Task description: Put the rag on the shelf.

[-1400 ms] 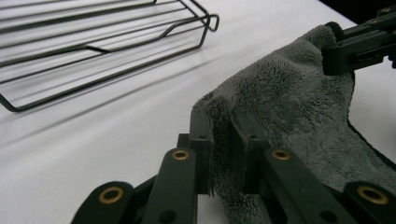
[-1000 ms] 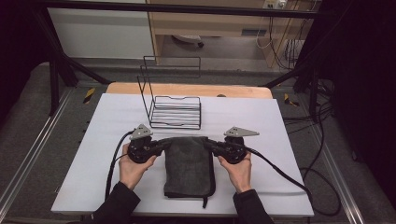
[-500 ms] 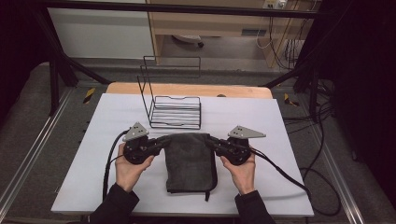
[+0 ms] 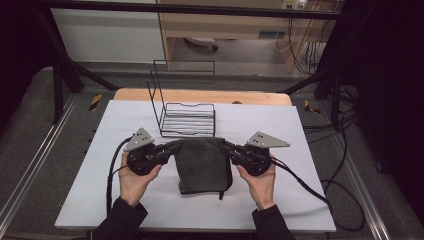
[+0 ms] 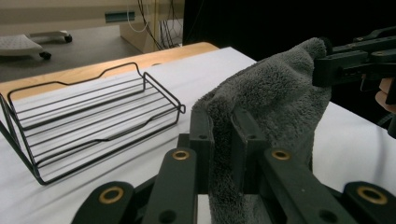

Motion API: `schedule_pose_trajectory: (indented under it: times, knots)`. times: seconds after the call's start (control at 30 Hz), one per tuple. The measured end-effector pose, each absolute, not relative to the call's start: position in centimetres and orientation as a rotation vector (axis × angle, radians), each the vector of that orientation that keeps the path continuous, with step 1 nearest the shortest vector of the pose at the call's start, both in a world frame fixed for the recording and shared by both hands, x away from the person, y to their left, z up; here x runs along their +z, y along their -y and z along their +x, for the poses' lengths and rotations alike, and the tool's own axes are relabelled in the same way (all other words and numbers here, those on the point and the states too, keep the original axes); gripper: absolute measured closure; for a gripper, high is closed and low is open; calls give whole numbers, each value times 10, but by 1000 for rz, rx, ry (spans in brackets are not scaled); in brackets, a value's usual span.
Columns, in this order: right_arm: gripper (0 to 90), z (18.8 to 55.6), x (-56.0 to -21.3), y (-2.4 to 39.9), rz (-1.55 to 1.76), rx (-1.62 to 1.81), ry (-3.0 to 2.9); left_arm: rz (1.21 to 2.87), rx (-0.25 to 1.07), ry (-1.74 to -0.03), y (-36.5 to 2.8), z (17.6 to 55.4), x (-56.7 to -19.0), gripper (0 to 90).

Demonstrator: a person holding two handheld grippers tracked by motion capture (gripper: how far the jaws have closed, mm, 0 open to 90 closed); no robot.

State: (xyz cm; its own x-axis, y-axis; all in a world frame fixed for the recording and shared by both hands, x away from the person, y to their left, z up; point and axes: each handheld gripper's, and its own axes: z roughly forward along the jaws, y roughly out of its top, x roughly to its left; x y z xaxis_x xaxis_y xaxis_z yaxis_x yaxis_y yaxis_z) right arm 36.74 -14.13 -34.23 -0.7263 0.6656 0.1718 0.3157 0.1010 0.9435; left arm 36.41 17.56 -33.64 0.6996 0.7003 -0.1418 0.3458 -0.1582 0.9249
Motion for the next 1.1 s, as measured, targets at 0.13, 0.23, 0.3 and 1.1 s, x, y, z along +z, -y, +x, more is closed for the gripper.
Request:
schedule_pose_trajectory:
  times: [0.13, 0.23, 0.3, 1.1]
  knots:
    - [811, 366, -335, 138, 937, 1675, -2056, 1747, 405, -831, -178, 364, -332, 802]
    - [811, 366, -331, 137, 919, 1688, -2035, 1728, 421, -821, -179, 363, -327, 802]
    - [811, 366, -327, 136, 910, 1691, -2023, 1715, 433, -814, -180, 363, -324, 802]
    - [812, 367, -283, 122, 825, 1786, -1822, 1560, 540, -754, -190, 369, -272, 805]
